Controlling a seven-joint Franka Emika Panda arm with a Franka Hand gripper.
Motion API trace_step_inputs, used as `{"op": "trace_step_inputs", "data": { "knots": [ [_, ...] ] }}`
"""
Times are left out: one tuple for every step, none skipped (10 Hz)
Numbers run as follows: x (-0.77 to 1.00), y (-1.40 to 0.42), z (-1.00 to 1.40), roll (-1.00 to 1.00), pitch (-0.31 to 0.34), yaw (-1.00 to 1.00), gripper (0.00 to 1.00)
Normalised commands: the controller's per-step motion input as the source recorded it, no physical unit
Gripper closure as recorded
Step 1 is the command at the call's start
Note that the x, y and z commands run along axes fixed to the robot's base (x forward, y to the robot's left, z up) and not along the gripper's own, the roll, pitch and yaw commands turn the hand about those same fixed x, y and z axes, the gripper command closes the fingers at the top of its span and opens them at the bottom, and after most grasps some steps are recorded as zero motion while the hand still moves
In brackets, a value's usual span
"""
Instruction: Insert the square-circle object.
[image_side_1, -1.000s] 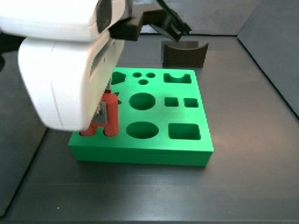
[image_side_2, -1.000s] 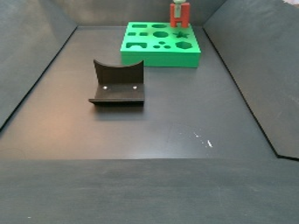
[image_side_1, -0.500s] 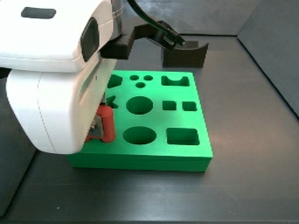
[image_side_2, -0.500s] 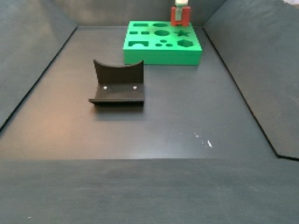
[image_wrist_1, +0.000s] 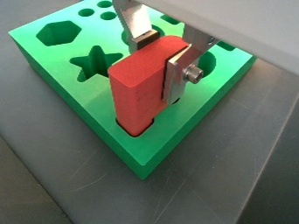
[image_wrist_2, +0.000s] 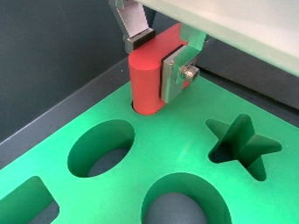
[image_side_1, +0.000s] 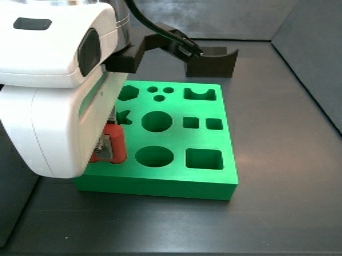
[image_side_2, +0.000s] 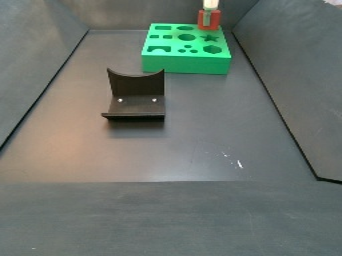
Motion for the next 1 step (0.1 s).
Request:
{"op": "trace_step_inputs", "data": {
  "knots": [
    [0.0, 0.0, 0.0, 0.0, 0.0, 0.0, 1.0]
  ]
}}
